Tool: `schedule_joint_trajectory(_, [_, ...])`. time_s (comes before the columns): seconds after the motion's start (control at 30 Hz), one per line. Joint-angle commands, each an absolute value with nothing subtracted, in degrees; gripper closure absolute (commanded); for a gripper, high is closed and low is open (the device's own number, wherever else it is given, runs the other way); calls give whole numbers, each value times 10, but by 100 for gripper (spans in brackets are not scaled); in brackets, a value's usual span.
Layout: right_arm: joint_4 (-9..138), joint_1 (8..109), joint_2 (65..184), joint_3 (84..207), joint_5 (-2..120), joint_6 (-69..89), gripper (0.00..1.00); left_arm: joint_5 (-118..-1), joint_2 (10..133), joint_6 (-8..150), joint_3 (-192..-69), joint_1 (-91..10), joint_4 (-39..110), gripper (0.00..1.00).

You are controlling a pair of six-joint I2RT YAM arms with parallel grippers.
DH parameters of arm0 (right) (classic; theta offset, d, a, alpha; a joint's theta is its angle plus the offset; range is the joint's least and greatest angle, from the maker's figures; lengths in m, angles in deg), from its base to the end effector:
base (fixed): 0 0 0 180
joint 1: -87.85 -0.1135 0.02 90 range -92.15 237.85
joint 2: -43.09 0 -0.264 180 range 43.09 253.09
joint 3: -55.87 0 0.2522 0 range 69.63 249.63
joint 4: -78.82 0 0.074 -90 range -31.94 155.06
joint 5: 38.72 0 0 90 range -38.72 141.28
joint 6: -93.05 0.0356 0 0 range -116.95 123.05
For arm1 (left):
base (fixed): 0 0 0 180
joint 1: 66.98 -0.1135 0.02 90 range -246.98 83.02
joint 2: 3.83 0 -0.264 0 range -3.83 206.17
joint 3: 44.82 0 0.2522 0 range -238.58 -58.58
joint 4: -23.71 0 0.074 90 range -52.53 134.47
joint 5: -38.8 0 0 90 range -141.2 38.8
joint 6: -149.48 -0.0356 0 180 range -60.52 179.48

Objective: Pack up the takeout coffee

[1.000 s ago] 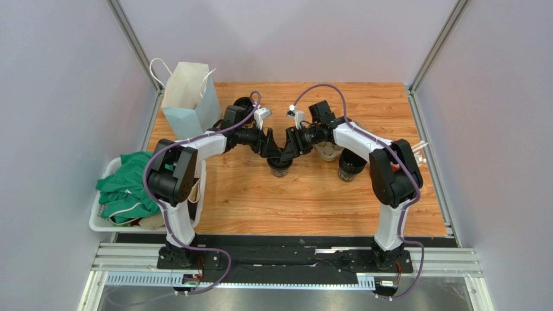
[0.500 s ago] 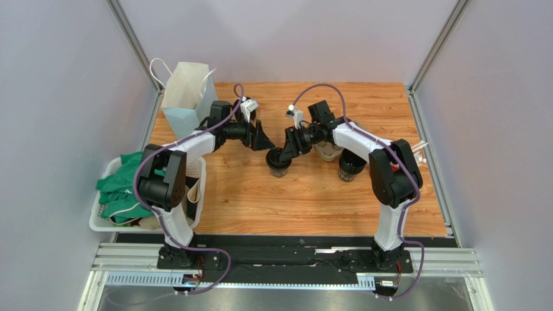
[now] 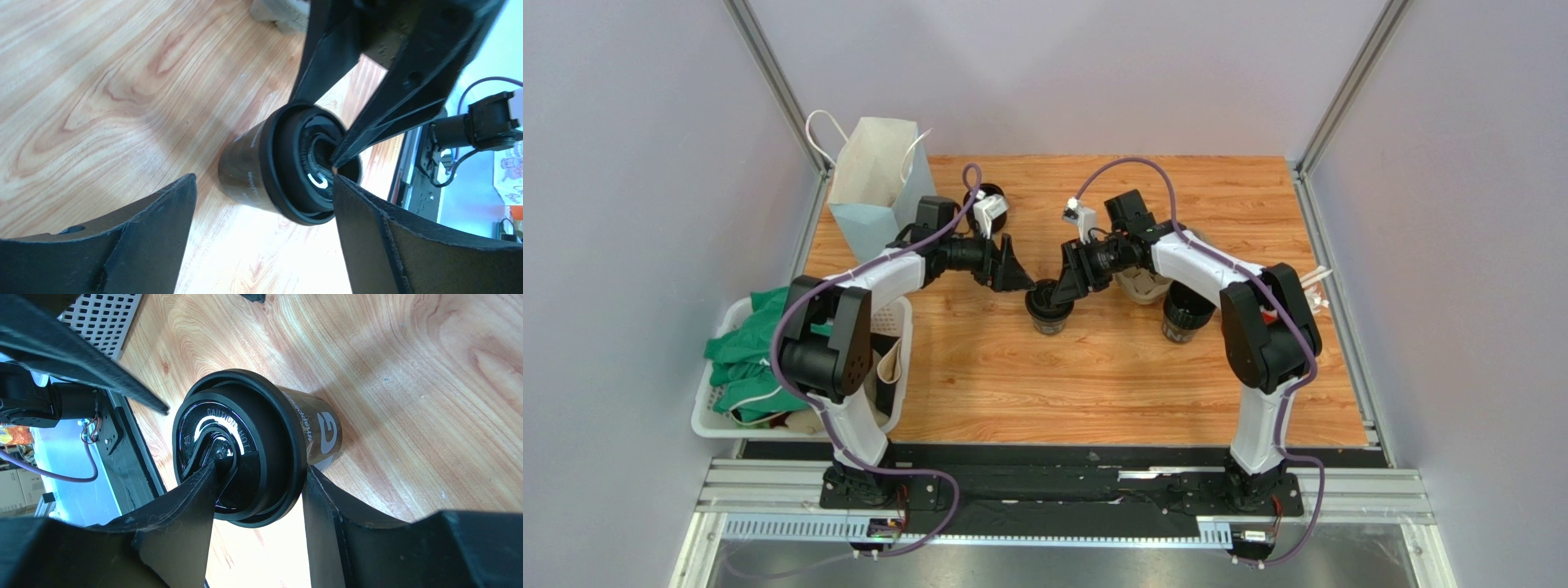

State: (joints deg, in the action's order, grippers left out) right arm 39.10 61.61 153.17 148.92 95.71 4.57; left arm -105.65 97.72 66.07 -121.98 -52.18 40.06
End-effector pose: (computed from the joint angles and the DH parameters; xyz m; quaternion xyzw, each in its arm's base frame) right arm 0.3534 0.2020 0.2044 -0.2955 0.8434 0.4152 0.1702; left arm 0.3545 -0.1236 0.2062 0.2480 0.7926 -0.4774 0.2870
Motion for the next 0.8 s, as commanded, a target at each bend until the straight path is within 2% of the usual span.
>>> schedule_joint_trajectory(0.0, [374, 611, 1541, 1490, 897, 9, 52, -1056, 982, 641, -1215, -529, 404, 15])
schedule_joint_trajectory(0.43, [375, 611, 1548, 1493, 896, 6, 52, -1058, 1001, 630, -1208, -534, 401, 33])
schedule_joint_trajectory(0.77, [374, 611, 1549, 1493, 889, 4, 52, -1051, 1017, 619, -1226, -533, 435, 66])
